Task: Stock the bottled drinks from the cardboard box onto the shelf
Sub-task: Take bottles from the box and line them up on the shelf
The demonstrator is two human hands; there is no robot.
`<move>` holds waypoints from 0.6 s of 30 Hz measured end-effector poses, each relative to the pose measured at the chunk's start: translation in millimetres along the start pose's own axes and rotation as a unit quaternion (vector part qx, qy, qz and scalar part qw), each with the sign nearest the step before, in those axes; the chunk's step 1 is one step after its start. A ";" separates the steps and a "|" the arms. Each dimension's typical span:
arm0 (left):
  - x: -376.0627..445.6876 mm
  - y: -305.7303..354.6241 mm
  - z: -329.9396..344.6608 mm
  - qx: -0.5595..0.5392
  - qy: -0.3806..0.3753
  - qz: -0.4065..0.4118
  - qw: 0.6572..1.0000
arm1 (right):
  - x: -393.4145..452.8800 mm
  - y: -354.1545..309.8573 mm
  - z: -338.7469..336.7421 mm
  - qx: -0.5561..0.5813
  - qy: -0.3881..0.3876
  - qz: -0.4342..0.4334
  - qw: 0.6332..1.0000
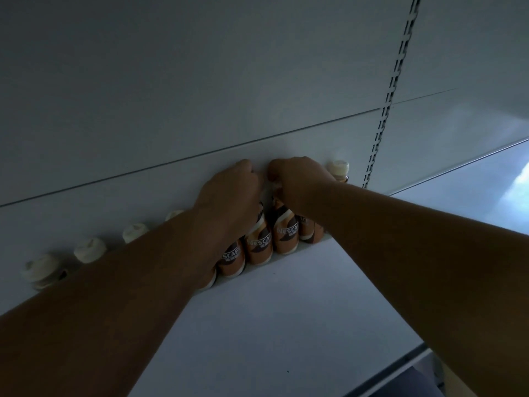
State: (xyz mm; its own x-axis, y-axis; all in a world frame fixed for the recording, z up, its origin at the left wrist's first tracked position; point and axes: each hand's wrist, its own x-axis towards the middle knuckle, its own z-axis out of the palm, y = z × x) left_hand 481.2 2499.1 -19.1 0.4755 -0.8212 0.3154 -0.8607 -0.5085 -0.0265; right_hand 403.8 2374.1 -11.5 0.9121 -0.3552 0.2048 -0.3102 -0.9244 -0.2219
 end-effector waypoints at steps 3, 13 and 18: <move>-1.3 2.3 -4.0 0.018 0.001 0.014 1.000 | -1.7 -1.0 -8.1 0.006 -0.032 0.004 0.999; 24.8 42.6 -7.9 -0.019 0.055 0.098 0.993 | -29.1 74.1 -34.1 0.026 0.064 0.057 0.996; 51.2 72.2 12.9 -0.011 0.031 0.128 0.991 | -35.4 102.9 -23.4 0.014 0.001 0.031 0.999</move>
State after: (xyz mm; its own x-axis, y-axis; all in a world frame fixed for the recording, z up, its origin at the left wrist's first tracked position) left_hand 445.7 2417.1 -17.1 0.2300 -0.9048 0.3585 -0.9557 -0.2795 -0.0922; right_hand 333.3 2288.3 -19.2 0.8910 -0.4119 0.1909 -0.3584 -0.8963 -0.2611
